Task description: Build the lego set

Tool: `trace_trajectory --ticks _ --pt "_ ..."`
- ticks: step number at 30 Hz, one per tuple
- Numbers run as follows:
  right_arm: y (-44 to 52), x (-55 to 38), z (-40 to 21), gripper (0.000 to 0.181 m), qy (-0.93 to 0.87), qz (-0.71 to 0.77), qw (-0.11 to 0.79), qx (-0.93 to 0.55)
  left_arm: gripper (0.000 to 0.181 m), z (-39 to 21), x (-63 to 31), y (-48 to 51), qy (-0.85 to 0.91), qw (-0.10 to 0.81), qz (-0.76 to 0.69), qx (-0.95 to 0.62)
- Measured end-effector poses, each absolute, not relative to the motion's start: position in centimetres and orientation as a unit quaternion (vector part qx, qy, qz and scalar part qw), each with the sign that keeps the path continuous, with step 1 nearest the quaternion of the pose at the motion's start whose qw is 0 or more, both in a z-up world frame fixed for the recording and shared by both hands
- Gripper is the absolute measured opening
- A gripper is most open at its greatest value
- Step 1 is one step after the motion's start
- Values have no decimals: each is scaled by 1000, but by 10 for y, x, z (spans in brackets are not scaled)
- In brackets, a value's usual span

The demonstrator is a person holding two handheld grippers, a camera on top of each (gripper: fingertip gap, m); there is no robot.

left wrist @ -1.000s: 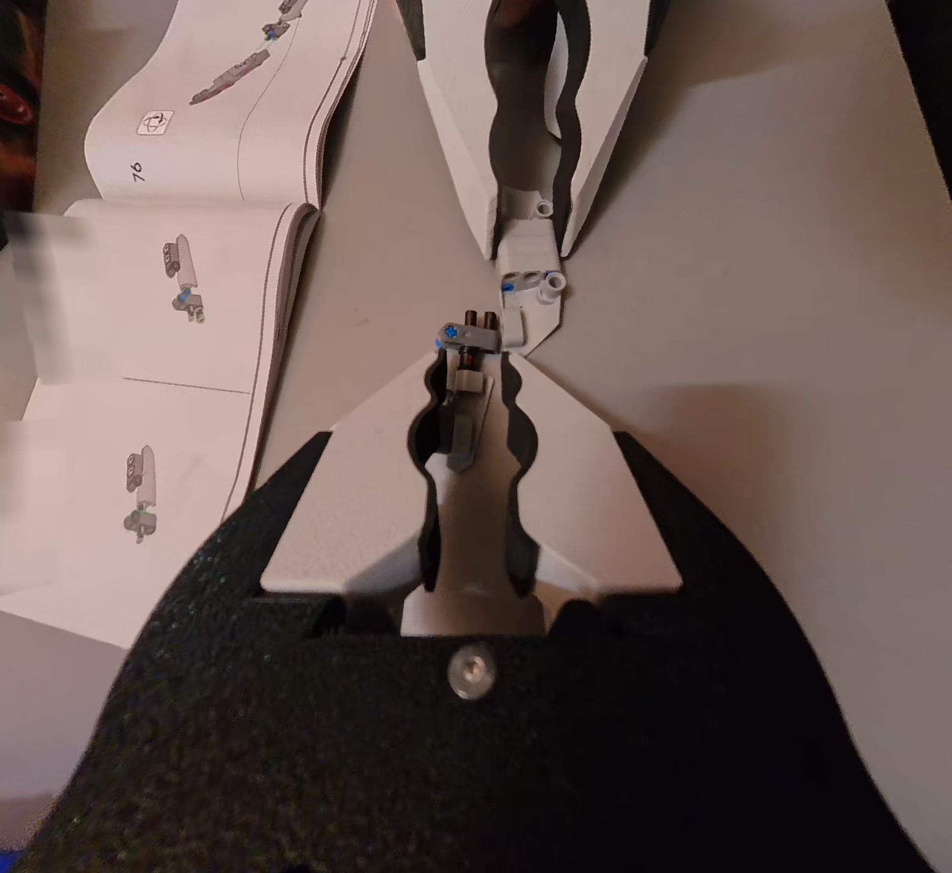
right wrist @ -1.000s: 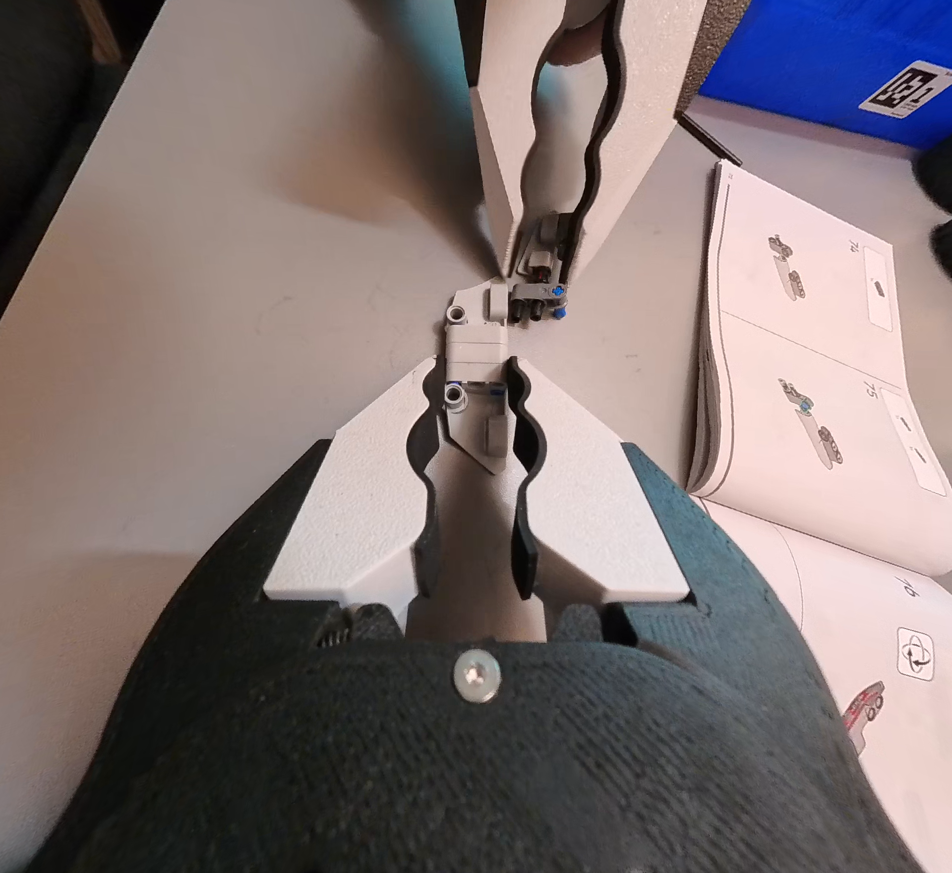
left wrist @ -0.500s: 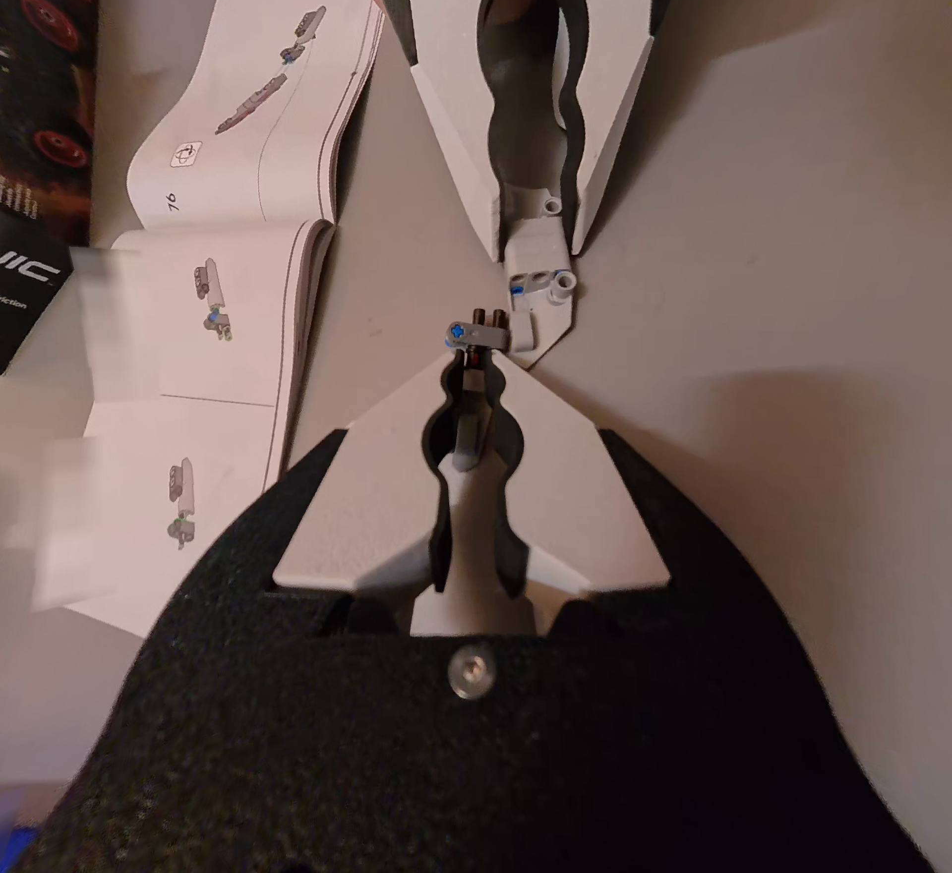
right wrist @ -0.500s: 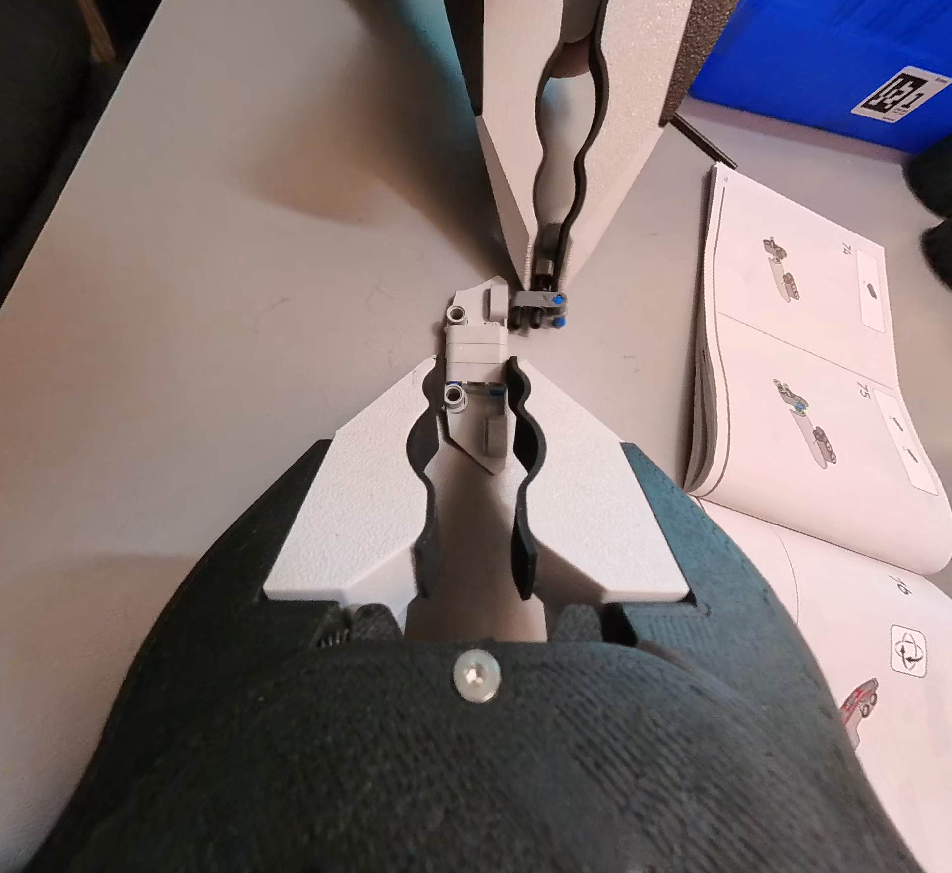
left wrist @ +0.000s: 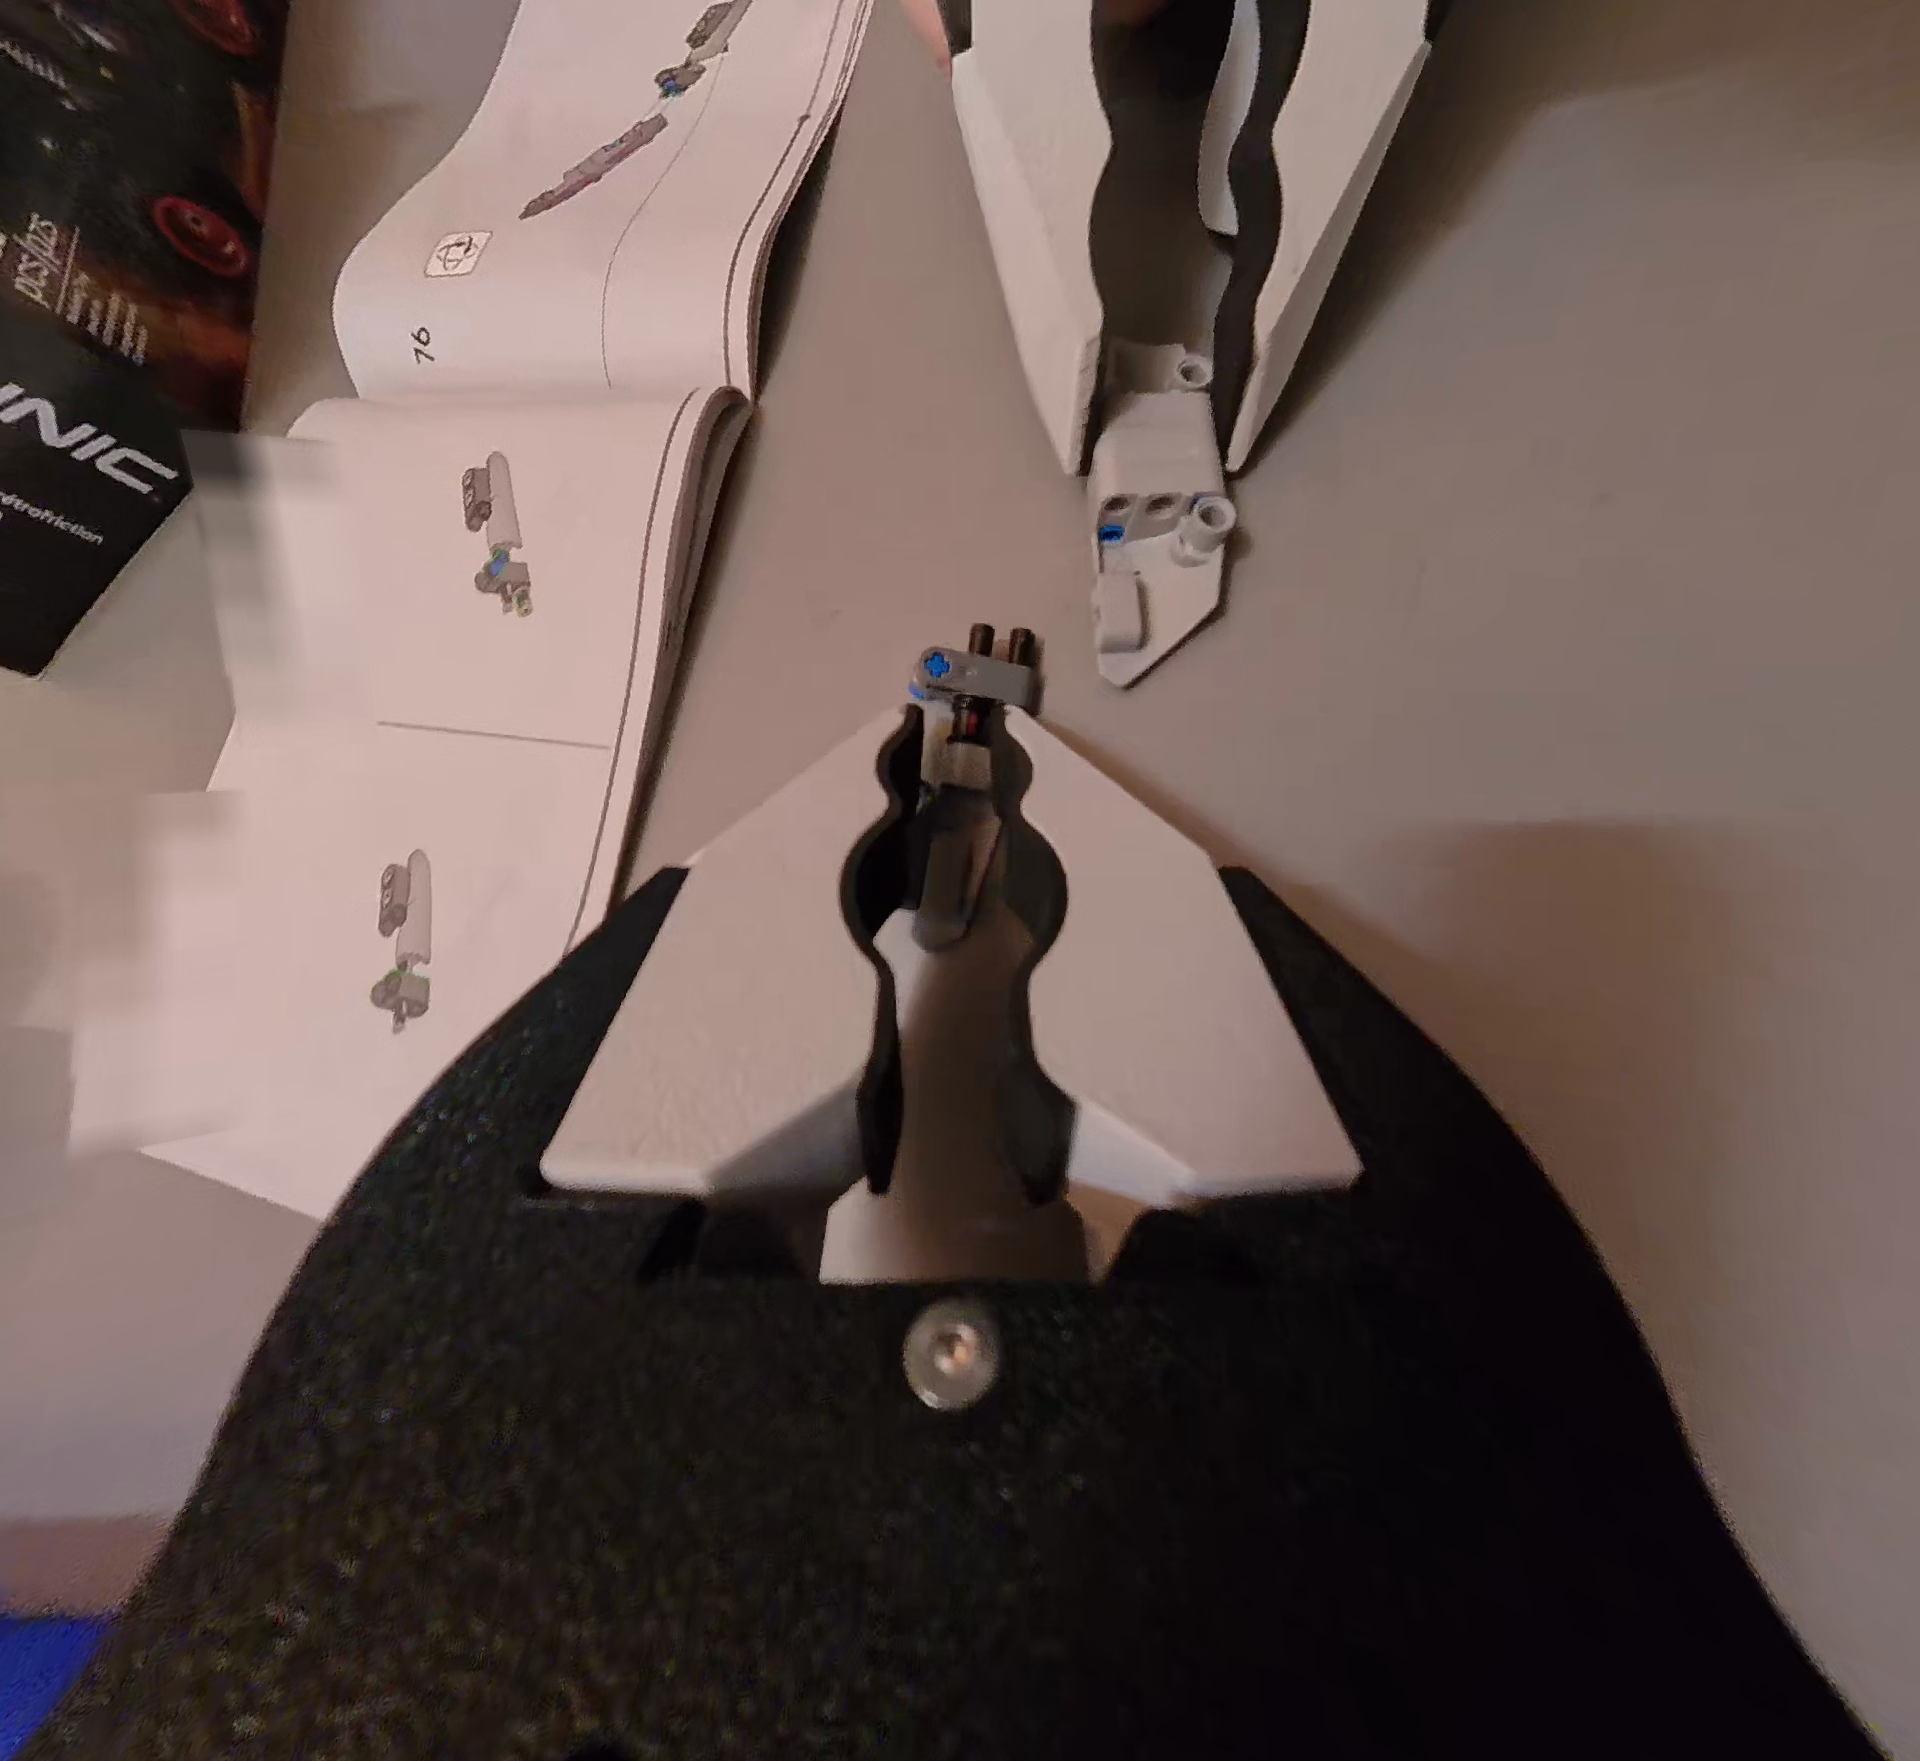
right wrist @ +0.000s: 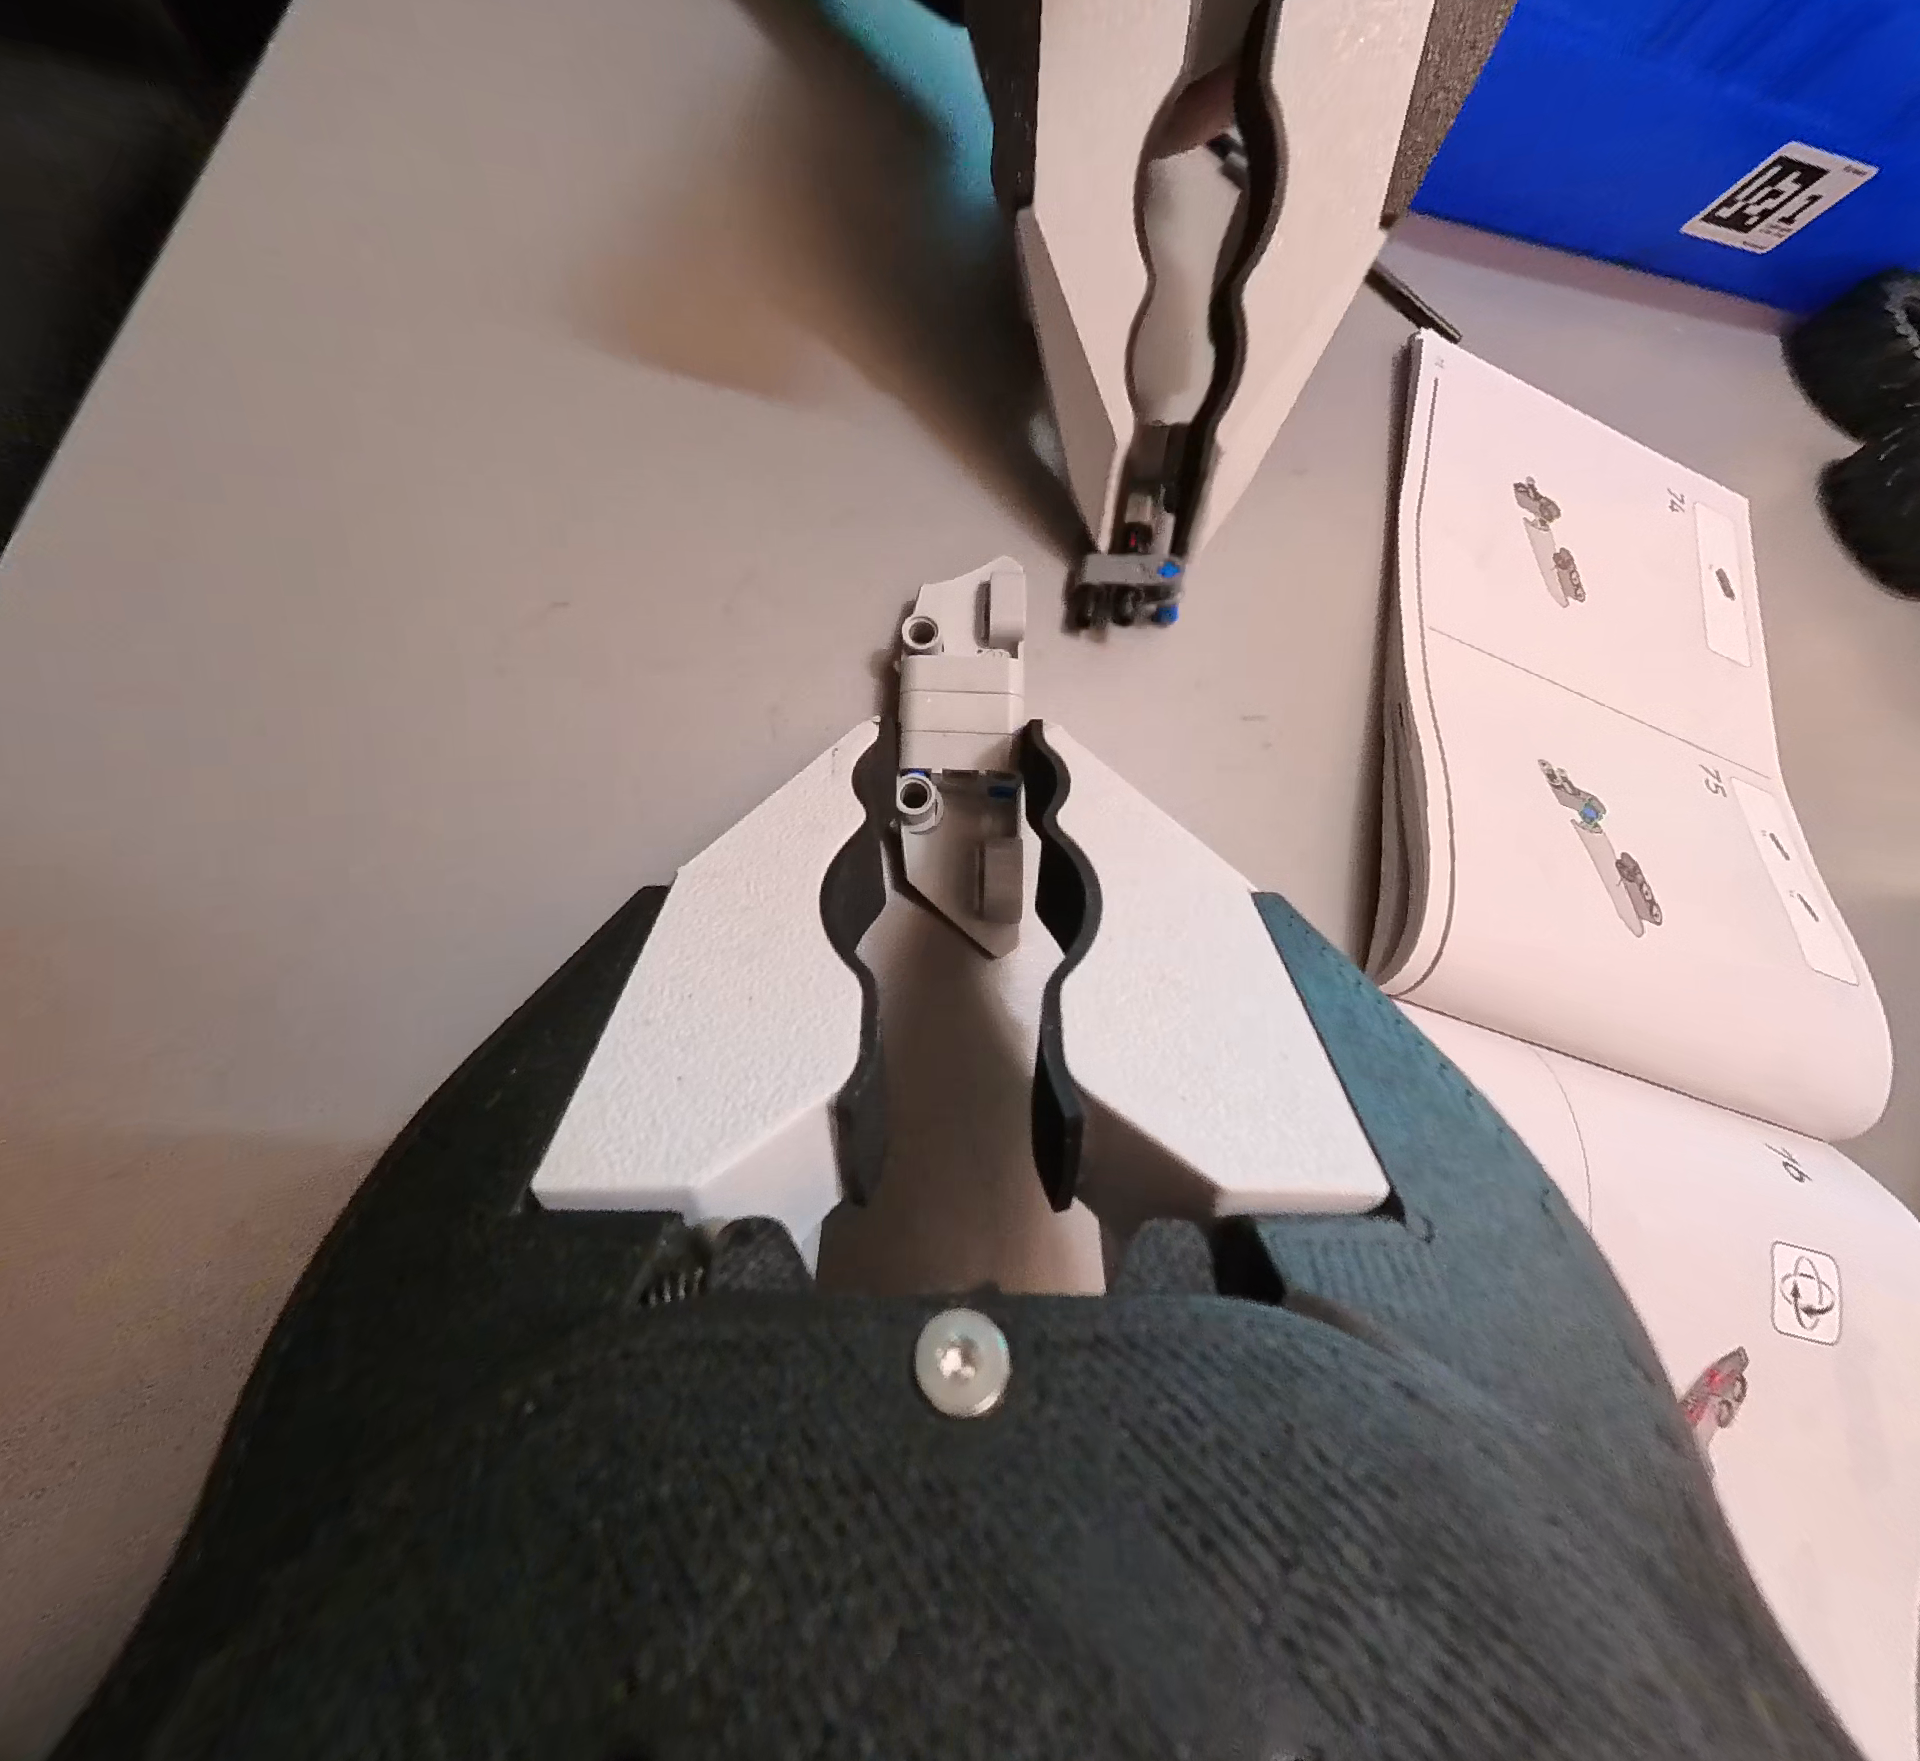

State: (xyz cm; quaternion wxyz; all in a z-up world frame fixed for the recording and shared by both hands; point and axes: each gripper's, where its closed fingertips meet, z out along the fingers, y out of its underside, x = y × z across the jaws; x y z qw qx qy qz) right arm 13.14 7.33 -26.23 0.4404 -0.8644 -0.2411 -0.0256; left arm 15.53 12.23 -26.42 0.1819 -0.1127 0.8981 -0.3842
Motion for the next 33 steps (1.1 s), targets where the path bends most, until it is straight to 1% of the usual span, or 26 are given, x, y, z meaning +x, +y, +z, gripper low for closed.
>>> trace_trajectory --ticks 3,12,14,20,24,29,33 --pt "73 132 -263 22 -235 -14 436 -868 11 -261 157 126 893 187 -394 -111" --pt "73 132 -263 22 -235 -13 436 -869 14 -227 154 122 847 143 -495 -130" --pt "73 132 -263 22 -233 -17 437 -869 13 -224 164 129 845 183 -482 -142" --pt "75 133 -263 22 -224 -28 437 -871 11 -200 210 170 797 354 -446 -203" --pt "74 129 -262 22 -235 -22 439 -867 10 -188 224 189 764 444 -421 -204" --pt "75 131 -259 22 -244 -71 453 -855 8 -192 232 187 758 489 -389 -185" --pt "75 131 -259 22 -242 -71 453 -855 6 -198 241 190 754 528 -347 -179"
